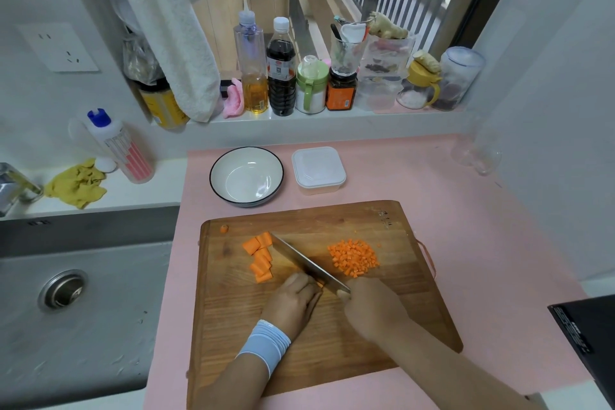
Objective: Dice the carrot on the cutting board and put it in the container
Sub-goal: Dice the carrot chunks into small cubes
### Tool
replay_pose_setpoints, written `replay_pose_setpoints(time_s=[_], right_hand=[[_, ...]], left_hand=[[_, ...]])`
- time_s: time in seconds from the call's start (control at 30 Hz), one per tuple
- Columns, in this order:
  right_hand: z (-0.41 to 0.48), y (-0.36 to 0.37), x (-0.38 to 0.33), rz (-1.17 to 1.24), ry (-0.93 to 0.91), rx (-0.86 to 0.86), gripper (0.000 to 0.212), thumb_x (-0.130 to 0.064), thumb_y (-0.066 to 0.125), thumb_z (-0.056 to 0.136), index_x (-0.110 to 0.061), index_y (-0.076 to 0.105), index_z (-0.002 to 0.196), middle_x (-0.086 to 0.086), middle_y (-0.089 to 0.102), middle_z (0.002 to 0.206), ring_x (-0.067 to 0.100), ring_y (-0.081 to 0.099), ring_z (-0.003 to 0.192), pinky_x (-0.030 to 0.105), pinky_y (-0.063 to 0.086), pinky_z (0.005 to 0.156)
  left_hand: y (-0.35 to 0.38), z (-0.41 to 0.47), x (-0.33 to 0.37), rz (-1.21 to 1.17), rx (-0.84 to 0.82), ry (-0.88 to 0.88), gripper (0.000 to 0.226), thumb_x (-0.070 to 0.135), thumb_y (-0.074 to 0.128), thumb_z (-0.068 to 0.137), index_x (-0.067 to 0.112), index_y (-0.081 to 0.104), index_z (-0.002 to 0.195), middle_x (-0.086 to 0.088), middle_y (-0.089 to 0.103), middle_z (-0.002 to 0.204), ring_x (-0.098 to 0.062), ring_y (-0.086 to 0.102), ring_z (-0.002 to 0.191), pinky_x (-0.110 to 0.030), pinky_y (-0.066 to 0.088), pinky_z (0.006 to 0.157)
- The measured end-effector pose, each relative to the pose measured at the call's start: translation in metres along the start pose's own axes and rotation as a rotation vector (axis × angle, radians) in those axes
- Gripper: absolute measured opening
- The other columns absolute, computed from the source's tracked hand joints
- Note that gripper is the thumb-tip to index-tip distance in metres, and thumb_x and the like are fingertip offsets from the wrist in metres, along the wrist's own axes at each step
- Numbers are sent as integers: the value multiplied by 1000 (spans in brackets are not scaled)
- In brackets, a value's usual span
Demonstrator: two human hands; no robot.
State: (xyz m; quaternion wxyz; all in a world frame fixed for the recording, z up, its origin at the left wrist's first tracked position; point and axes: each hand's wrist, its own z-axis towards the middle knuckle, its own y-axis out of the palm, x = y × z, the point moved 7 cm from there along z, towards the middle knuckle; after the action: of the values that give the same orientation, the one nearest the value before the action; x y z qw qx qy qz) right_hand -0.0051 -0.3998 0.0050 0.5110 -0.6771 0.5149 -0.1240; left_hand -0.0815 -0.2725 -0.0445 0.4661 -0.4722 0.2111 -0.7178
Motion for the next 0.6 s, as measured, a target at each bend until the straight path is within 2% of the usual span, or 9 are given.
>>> replay_pose_setpoints(time_s=[0.17, 0.27, 0.4, 0.53, 0.6], right_hand=[[-2, 0, -2, 14, -12, -14, 28, -41, 44, 103, -26, 59, 86, -6, 59, 81, 20, 63, 82, 31, 46, 70], [-8, -3, -6, -32, -37, 42, 29, -42, 43, 103, -24, 63, 92, -4, 63, 86, 21, 65, 86, 30, 43, 69], [-17, -5, -3, -51, -31, 66, 29, -45, 43, 103, -27, 59, 87, -9, 57, 78, 12, 56, 74, 27, 38, 63], [-20, -2, 6, -26, 3, 28, 31, -47, 44, 103, -26, 64, 90, -10, 61, 80, 9, 59, 73, 26, 44, 65], [-21, 0, 9, -4, 20, 13, 29, -46, 44, 103, -29, 61, 87, -10, 61, 77, 7, 58, 71, 24, 42, 62]], left_hand=[[-2, 0, 0, -16, 6, -14, 22, 20, 56, 95, 10, 72, 84, -1, 63, 89, -15, 59, 84, -26, 53, 71], [-1, 0, -1, -20, 9, -13, 21, 19, 57, 94, 10, 73, 85, 0, 64, 88, -15, 59, 85, -27, 53, 72], [-1, 0, -2, -28, 8, -1, 19, 18, 58, 94, 10, 74, 86, -1, 64, 88, -16, 60, 85, -27, 53, 73], [1, -2, -2, -30, 3, -6, 18, 16, 58, 94, 9, 73, 87, -3, 63, 89, -18, 60, 85, -28, 53, 72], [2, -2, -3, -29, -2, -6, 20, 16, 56, 95, 9, 73, 88, -3, 64, 90, -18, 60, 86, -28, 53, 74]])
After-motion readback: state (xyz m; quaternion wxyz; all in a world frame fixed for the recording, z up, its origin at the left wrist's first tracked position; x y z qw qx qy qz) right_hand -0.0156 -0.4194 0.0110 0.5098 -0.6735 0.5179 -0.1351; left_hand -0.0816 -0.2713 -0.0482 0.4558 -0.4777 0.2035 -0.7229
